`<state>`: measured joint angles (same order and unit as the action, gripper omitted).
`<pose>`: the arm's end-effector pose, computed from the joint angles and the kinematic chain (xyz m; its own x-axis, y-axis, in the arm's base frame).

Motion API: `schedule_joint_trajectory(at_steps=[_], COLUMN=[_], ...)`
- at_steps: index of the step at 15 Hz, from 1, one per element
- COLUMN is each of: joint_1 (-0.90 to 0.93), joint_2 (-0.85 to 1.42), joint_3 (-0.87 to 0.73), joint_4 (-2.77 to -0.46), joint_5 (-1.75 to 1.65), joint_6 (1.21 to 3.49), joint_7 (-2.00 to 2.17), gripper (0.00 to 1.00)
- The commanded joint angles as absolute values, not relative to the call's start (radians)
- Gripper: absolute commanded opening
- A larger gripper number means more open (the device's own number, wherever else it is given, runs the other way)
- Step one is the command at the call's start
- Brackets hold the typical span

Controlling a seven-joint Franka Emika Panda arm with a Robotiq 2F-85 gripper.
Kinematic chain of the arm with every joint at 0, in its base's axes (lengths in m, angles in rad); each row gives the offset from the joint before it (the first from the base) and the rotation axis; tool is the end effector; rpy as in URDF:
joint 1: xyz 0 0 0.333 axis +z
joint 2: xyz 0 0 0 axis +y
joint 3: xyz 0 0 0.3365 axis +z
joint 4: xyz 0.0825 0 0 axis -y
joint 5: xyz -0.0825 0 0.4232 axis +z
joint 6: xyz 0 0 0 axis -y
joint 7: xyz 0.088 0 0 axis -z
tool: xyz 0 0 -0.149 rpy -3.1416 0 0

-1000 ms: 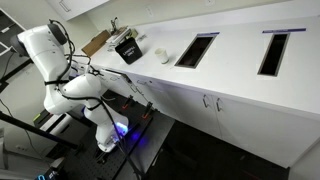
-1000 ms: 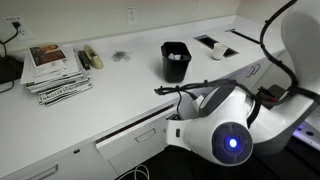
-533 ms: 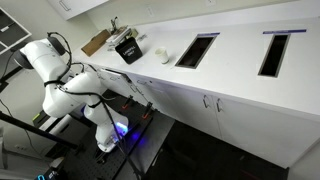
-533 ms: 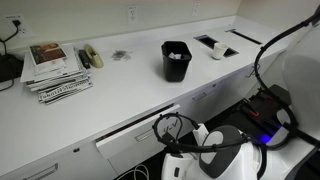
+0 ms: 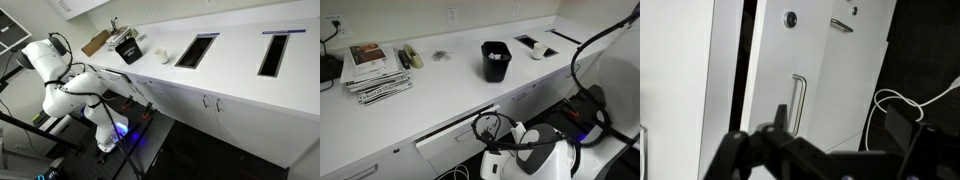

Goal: Open the second drawer from the right

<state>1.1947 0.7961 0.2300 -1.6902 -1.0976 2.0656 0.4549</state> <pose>0.1830 0.6590 0.0812 -0.0126 0.9743 -0.2247 0.7580 0.1558 0.6333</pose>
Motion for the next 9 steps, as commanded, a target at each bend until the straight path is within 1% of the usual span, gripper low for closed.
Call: schedule_joint_trajectory(at_steps=[1, 5, 9], joint_1=[1.259, 1.319, 1.372], joint_2=[0.85, 0.939, 1.042], joint_3=[0.175, 0.138, 0.125], joint_4=[-1.655, -1.599, -1.517], joint_5=[-1.21, -1.363, -1.455], joint_6=[2.049, 1.991, 1.841], joint_7=[0.524, 0.618, 0.724], gripper=[1.0, 1.0, 1.0])
